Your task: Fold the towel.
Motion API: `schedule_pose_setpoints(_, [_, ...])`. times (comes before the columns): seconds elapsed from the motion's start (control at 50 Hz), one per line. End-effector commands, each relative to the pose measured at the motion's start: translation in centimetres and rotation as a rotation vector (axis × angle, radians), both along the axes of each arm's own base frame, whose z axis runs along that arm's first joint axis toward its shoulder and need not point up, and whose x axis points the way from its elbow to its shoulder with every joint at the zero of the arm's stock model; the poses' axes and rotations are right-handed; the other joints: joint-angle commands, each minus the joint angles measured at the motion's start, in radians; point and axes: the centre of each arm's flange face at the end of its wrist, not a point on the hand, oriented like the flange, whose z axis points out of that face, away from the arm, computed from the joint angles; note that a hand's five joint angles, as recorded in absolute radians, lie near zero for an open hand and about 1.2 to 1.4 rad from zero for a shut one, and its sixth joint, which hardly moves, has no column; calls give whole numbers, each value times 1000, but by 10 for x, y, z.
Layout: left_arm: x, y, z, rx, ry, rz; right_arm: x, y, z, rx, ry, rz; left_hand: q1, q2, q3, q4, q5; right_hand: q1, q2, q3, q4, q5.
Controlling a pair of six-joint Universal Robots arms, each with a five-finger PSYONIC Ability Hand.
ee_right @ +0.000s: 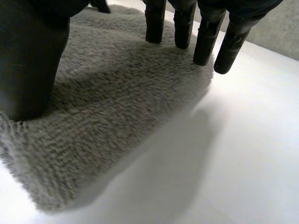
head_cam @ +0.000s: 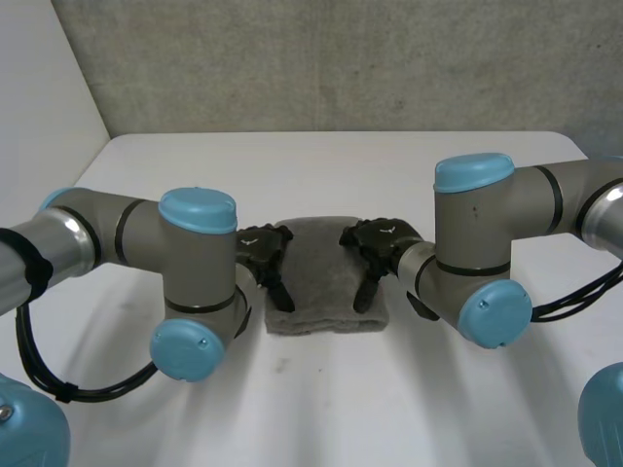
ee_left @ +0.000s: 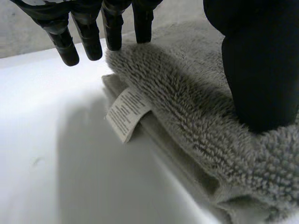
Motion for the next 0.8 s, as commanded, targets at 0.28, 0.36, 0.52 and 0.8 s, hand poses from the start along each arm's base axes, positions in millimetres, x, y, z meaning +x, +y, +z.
schedule_pose_setpoints(0.28, [55,27,218,-385,241,76,-75,12,204,-480,-208,-304,-4,-8,-8,-5,-7,-47,-75,-66,-79,-53])
schedule_pose_setpoints(0.36, [74,30,235,-411,230,115,-90,11,207,-483,-189,-352,-7,-10,-11,-8,-10,-47,-75,-66,-79,-53])
schedule_pose_setpoints(0.52, [88,33,228,-378,165,140,-110,10,205,-464,-122,-393,-12,-16,-17,-14,-16,-47,-75,-66,-79,-53])
schedule_pose_setpoints(0.8, [87,34,224,-372,156,134,-108,12,199,-447,-116,-380,-15,-19,-20,-17,-19,-47,-75,-66,-79,-53])
